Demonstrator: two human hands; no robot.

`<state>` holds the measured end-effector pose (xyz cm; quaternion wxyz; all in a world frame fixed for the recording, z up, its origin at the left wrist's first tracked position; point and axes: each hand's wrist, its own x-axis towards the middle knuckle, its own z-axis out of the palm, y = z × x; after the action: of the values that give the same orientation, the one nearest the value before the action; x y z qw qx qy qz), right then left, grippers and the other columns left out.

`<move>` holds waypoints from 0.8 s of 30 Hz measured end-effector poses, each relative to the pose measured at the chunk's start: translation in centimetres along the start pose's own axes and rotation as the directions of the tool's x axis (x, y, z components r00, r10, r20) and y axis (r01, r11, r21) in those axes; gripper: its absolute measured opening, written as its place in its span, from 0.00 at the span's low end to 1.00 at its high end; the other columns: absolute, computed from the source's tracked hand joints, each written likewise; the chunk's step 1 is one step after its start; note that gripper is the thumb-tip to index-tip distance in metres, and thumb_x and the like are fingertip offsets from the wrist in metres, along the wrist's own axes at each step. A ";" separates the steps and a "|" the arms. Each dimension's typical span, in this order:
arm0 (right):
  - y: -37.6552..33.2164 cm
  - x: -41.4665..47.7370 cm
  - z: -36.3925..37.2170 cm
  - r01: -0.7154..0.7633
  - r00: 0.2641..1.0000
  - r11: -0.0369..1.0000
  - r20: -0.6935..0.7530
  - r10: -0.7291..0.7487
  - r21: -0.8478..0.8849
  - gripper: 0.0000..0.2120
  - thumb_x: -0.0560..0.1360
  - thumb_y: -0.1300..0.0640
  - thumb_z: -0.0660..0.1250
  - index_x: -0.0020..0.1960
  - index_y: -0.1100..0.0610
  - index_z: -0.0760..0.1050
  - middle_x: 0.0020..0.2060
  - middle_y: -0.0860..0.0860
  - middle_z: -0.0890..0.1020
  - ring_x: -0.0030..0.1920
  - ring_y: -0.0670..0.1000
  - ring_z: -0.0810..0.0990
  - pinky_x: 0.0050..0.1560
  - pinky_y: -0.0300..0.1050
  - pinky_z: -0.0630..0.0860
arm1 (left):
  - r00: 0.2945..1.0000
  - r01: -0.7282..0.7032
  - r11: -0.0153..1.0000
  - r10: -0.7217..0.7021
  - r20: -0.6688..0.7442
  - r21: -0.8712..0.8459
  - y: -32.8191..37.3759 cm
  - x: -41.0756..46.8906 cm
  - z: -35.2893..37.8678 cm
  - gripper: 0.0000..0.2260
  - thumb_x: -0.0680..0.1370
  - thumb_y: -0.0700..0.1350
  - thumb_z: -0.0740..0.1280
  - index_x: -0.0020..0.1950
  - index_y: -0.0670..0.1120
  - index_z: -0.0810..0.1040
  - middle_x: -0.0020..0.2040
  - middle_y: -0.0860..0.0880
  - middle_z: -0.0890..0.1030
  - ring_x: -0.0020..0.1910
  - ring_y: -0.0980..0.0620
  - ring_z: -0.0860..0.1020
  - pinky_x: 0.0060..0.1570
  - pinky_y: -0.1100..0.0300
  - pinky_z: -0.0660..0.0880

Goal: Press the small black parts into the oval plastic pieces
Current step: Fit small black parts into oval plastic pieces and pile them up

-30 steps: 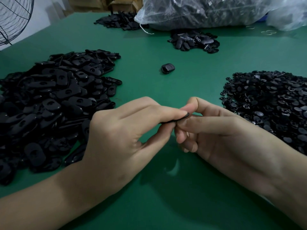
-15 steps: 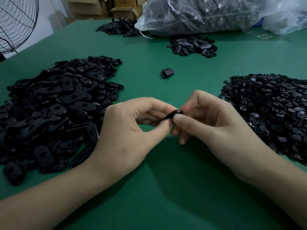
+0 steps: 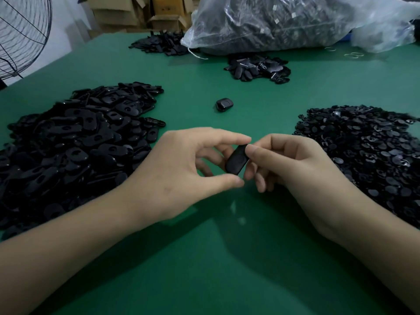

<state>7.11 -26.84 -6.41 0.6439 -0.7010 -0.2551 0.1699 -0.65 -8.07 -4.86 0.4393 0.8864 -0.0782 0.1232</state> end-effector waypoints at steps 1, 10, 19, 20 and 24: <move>0.0 0.1 -0.1 -0.010 1.000 0.999 -0.003 0.011 0.030 0.09 0.80 0.57 0.67 0.43 0.60 0.78 0.33 0.55 0.83 0.29 0.50 0.75 0.32 0.39 0.70 | 1.000 -0.018 0.999 0.018 0.021 0.035 0.2 0.5 -0.3 0.23 0.69 0.46 0.81 0.63 0.55 0.83 0.49 0.54 0.86 0.48 0.53 0.85 0.47 0.54 0.82; 0.4 0.5 -1.0 0.029 0.982 0.999 -0.186 -0.036 -0.040 0.09 0.80 0.62 0.67 0.57 0.52 0.72 0.35 0.53 0.83 0.28 0.51 0.77 0.30 0.41 0.72 | 0.995 0.050 0.944 -0.021 -0.094 0.326 -3.6 10.1 -1.2 0.20 0.71 0.53 0.80 0.62 0.57 0.82 0.53 0.54 0.78 0.54 0.57 0.77 0.48 0.77 0.66; 0.7 0.6 -1.5 0.088 0.976 0.979 -0.178 -0.121 -0.181 0.07 0.79 0.59 0.68 0.54 0.50 0.73 0.37 0.51 0.84 0.30 0.51 0.79 0.35 0.43 0.74 | 0.989 0.147 0.814 -0.119 -0.085 0.562 -7.1 15.9 0.3 0.21 0.76 0.58 0.73 0.69 0.62 0.77 0.58 0.51 0.66 0.69 0.46 0.64 0.65 0.52 0.60; 0.6 0.7 -1.6 0.095 0.973 0.976 -0.187 -0.132 -0.195 0.06 0.79 0.58 0.68 0.54 0.50 0.74 0.36 0.50 0.84 0.30 0.51 0.80 0.34 0.41 0.74 | 0.990 0.143 0.797 -0.125 -0.072 0.587 -7.0 15.9 0.1 0.24 0.76 0.59 0.73 0.72 0.62 0.74 0.60 0.50 0.67 0.70 0.45 0.63 0.67 0.51 0.60; 0.1 0.9 -2.4 0.150 0.947 0.912 -0.211 -0.243 -0.381 0.03 0.78 0.56 0.72 0.48 0.49 0.79 0.37 0.49 0.83 0.36 0.52 0.81 0.40 0.47 0.79 | 0.985 0.152 0.754 -0.166 -0.038 0.640 -6.1 15.5 -2.5 0.24 0.78 0.59 0.71 0.73 0.60 0.73 0.68 0.47 0.69 0.72 0.45 0.64 0.73 0.46 0.61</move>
<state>9.21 -28.28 -6.17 0.5458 -0.7934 -0.2671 -0.0368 15.32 -2.88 -3.61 0.1190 0.9875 0.0392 0.0951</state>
